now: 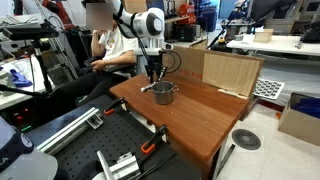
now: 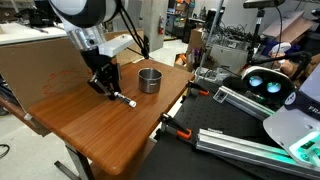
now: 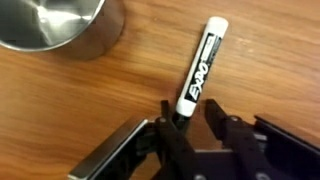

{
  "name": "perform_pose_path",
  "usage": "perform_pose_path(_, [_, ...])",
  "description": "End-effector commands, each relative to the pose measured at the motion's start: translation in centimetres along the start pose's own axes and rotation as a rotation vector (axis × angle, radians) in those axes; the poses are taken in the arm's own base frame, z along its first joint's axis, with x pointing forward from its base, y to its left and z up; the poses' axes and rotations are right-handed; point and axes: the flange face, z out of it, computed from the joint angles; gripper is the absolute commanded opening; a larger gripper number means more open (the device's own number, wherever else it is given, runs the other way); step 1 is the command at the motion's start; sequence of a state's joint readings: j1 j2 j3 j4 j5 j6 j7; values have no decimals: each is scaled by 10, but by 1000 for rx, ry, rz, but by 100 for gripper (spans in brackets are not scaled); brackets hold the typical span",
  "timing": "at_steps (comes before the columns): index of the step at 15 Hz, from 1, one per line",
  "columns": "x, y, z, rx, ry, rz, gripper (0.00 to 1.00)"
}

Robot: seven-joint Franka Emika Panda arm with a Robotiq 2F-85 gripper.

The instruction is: Pick up the marker and put it in the bowl

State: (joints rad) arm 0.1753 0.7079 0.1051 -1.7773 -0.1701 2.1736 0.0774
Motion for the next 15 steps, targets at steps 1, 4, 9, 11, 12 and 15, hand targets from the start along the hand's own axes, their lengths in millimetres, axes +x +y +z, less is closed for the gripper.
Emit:
perform_pose_path(1, [9, 0, 1, -21, -28, 2, 12])
perform_pose_path(4, [12, 0, 0, -26, -42, -1, 3])
perform_pose_path(9, [12, 1, -8, -15, -43, 7, 5])
perform_pose_path(11, [10, 0, -17, -17, -16, 5, 5])
perform_pose_path(12, [10, -1, -21, -18, 0, 3, 5])
perform_pose_path(15, [1, -6, -38, -14, 31, -10, 5])
